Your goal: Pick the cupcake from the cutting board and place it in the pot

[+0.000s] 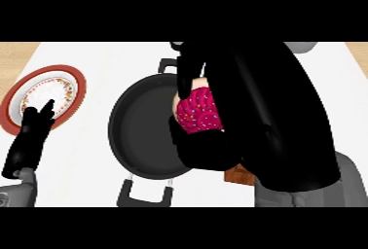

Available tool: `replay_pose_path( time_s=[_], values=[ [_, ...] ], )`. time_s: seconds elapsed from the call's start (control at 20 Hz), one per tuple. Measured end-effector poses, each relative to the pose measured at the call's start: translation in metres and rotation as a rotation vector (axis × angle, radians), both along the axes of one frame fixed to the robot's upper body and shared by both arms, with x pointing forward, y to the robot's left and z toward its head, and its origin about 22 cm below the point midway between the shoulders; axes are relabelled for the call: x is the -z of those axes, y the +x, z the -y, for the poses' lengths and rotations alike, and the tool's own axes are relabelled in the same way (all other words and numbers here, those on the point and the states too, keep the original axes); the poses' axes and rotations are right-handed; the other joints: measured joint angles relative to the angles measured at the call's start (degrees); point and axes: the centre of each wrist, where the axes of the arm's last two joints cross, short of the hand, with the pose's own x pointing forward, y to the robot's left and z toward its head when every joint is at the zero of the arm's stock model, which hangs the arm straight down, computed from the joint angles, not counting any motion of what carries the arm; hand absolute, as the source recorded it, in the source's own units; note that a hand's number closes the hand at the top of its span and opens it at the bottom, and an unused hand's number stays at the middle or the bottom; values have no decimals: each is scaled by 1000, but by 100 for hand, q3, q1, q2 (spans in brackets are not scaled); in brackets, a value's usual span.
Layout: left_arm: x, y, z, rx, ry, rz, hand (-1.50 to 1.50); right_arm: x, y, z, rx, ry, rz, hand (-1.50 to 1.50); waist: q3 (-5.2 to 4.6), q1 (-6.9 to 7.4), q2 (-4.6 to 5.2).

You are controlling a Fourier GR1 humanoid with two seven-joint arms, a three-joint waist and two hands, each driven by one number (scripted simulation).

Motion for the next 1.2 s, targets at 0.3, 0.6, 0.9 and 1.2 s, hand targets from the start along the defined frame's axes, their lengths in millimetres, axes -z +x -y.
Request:
replay_pose_path(
  time_s=[0.3,0.6,0.9,1.2],
  values=[
    [3,2,-1,1,-1,7,0,27,28,-34,-23,-45,-137,150,2,15,11],
    [-1,4,-2,8,-1,6,0,64,52,-52,-16,27,-300,-150,5,47,21],
    [-1,5,6,11,-5,5,0,85,61,-59,-40,245,-327,-150,7,82,27],
    [2,4,-2,0,-5,3,0,90,69,-43,-3,545,-233,-150,10,22,27]
  ],
)
